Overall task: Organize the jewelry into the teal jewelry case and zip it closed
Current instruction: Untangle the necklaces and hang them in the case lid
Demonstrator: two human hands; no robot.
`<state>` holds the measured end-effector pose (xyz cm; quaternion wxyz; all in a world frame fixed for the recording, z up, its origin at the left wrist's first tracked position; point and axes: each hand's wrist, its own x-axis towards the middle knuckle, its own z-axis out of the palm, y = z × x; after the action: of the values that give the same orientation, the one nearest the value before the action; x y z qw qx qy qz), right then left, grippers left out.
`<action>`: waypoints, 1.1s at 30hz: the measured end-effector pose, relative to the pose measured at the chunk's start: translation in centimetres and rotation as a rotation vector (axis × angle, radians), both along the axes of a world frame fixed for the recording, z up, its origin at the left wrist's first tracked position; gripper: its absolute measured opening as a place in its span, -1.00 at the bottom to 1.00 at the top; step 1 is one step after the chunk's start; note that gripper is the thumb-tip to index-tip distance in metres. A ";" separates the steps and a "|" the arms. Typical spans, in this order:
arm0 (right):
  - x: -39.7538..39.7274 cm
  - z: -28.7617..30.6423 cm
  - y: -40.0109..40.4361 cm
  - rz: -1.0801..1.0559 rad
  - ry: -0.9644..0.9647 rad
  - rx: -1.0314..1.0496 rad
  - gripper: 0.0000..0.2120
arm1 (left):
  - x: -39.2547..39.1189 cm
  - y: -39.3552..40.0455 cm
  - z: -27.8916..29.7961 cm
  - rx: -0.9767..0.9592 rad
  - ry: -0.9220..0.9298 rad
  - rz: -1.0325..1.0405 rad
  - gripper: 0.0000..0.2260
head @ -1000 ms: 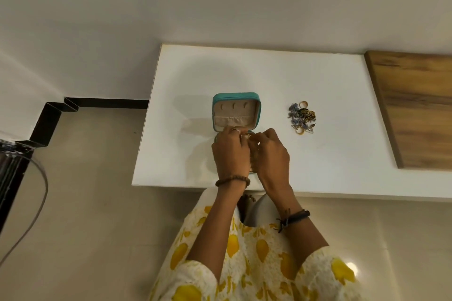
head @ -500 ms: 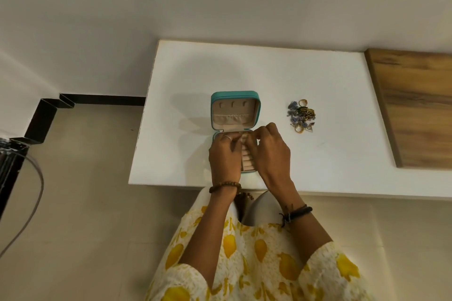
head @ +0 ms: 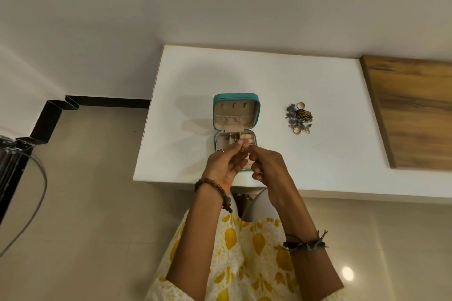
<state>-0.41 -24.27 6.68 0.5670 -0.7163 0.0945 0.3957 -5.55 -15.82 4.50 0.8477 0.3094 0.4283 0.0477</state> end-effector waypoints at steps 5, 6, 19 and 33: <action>-1.2 0.1 -0.5 -0.049 0.023 0.100 -0.78 | -0.7 -0.3 0.5 0.040 -0.025 -0.001 -0.91; -1.3 0.1 -0.5 -0.061 0.030 0.141 -0.78 | -0.7 -0.4 0.6 0.046 -0.025 -0.002 -0.91; -2.2 0.5 -1.2 -0.121 -0.048 0.322 -0.81 | -0.9 0.7 2.1 -0.035 -0.033 -0.012 -0.93; -3.1 0.4 -2.3 -0.225 -0.012 0.342 -0.87 | 0.3 2.2 4.1 0.062 -0.111 0.015 -0.74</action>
<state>-3.53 -26.58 7.05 0.7216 -0.5968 0.1017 0.3357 -5.23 -13.60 8.61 0.8598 0.3291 0.3812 0.0846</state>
